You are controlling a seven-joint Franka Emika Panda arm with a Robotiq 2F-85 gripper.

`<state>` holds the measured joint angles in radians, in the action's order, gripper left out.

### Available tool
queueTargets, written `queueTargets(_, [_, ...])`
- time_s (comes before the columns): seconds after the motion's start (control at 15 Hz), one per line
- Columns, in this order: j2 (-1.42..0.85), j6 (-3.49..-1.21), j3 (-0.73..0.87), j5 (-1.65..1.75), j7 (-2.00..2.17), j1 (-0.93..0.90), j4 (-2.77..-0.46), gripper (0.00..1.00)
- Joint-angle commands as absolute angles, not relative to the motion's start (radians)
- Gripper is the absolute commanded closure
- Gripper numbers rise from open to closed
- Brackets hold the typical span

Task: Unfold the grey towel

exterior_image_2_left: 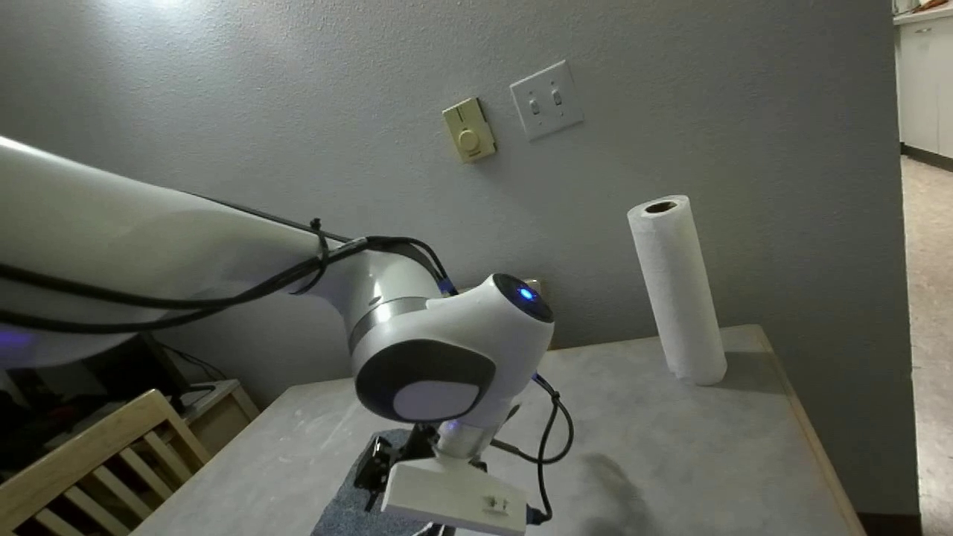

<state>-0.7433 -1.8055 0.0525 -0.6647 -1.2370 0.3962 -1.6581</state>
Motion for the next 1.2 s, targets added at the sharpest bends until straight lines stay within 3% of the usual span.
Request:
queueTargets(0.0, [-0.816, -1.787, 0.030, -0.695, -1.212, 0.417, -1.593, 0.00])
queueTargets(1.13, [-0.965, -1.720, -0.016, -0.732, -1.116, 0.473, -1.412, 0.00])
